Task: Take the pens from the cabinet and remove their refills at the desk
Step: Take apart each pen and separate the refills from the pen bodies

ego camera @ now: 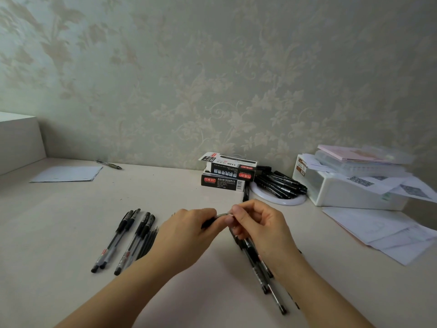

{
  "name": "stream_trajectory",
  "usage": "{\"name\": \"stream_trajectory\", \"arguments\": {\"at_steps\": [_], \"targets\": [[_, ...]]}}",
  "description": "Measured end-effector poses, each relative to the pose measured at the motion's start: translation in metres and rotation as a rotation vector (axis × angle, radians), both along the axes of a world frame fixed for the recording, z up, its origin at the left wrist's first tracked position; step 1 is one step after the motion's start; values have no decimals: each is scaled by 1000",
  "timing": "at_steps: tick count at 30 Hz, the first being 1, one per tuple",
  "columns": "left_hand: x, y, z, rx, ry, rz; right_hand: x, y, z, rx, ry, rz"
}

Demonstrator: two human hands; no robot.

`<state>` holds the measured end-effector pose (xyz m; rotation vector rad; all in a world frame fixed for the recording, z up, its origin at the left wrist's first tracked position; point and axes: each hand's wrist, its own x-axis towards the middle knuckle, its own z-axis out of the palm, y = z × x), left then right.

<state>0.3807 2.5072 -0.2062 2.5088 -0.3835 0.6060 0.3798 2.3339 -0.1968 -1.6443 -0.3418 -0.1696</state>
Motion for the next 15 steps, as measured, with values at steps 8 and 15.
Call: {"name": "stream_trajectory", "arguments": {"at_steps": [8,15], "targets": [[4,5,-2,-86,72,-8,8,-7,-15,-431,-135,-168],[4,5,-8,19,78,-50,8,-3,-25,-795,-213,-67]]}}
